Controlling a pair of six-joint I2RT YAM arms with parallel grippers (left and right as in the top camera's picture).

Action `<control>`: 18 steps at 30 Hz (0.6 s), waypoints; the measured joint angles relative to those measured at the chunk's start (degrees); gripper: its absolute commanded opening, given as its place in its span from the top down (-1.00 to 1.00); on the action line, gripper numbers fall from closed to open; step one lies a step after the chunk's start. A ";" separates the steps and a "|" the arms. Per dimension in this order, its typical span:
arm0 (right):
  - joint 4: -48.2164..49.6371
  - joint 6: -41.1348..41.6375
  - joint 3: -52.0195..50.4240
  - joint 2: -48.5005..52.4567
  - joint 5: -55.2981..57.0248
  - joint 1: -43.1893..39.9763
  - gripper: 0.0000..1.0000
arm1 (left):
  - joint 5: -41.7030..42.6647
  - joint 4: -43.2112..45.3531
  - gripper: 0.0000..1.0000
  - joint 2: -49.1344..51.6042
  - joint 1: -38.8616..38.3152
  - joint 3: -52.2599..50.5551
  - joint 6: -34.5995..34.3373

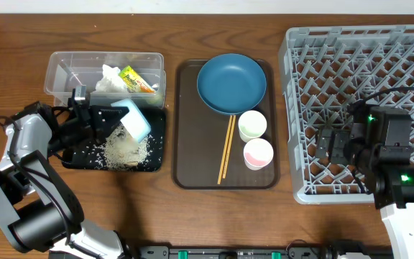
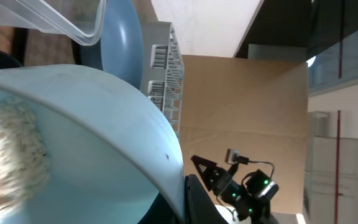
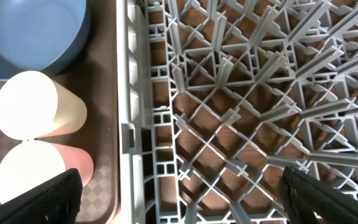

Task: Sort waste into correct bins and load items into the dishwasher rack
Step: 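Tip the bowl over the black tray to pour out the rice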

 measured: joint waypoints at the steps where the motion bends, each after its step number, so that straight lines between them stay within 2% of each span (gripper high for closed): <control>1: 0.00 0.00 0.00 0.00 0.00 0.00 -0.99 | 0.24 0.00 0.88 0.00 0.00 0.00 -0.15; 15: 0.00 -0.02 0.00 0.00 0.00 0.00 -0.99 | 0.85 0.26 0.88 0.02 0.00 0.00 -0.20; 18: 0.00 0.00 0.00 0.00 -0.02 0.00 -0.99 | -0.50 3.21 0.88 0.02 0.00 0.00 -0.52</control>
